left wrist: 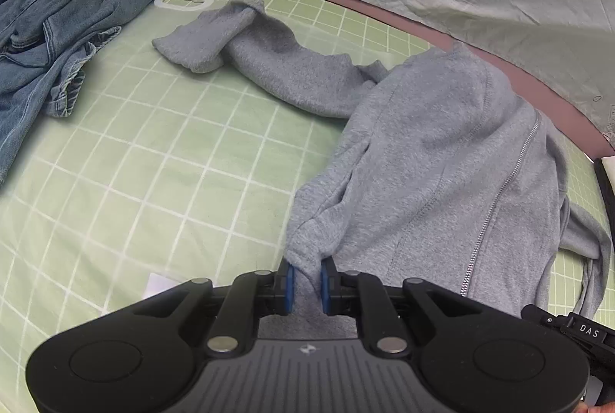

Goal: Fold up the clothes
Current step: 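Lift and shake the hoodie with both tools, spreading it flat on the mat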

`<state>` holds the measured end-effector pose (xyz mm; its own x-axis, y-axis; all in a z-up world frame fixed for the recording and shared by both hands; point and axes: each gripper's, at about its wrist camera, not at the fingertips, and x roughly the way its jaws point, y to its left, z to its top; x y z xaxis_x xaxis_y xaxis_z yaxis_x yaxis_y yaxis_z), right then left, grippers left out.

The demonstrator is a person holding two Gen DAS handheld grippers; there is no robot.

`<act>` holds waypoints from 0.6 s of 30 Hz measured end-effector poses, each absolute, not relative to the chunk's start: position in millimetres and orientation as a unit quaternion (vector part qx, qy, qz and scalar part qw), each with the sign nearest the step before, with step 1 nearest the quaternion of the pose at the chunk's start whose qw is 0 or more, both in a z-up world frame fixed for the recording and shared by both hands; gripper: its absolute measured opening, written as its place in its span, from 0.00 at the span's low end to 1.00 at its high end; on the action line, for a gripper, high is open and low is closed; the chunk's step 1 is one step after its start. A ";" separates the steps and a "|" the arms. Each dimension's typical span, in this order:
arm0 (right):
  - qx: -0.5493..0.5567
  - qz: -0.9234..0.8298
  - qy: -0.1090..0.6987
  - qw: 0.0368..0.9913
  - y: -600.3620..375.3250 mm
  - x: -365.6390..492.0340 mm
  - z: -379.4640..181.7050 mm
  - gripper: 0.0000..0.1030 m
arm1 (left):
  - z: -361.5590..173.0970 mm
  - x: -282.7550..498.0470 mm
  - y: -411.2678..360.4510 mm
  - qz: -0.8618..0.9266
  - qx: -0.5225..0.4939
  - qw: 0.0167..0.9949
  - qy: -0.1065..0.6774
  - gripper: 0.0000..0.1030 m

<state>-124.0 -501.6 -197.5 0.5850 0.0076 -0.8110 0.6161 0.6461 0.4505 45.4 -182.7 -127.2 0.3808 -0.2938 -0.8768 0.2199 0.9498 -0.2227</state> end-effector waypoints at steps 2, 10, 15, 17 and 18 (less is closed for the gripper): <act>0.386 -0.182 0.407 0.808 -502.9 -129.8 -194.2 0.12 | -115.6 36.9 -179.8 -0.164 -0.040 0.833 0.527 0.14; 0.426 -0.125 0.331 0.833 -511.9 -175.6 -124.3 0.07 | -55.2 -7.2 -163.6 -0.206 -0.074 0.840 0.496 0.14; 0.459 -0.132 0.318 0.819 -522.7 -204.8 -111.0 0.09 | -60.6 -34.0 -151.2 -0.157 -0.056 0.853 0.495 0.21; 0.396 -0.177 0.374 0.820 -520.5 -200.4 -128.3 0.17 | -88.3 -34.4 -154.3 -0.134 -0.027 0.838 0.529 0.23; 0.383 -0.193 0.392 0.814 -519.9 -202.1 -135.4 0.17 | -100.7 -34.8 -155.3 -0.125 -0.017 0.829 0.545 0.25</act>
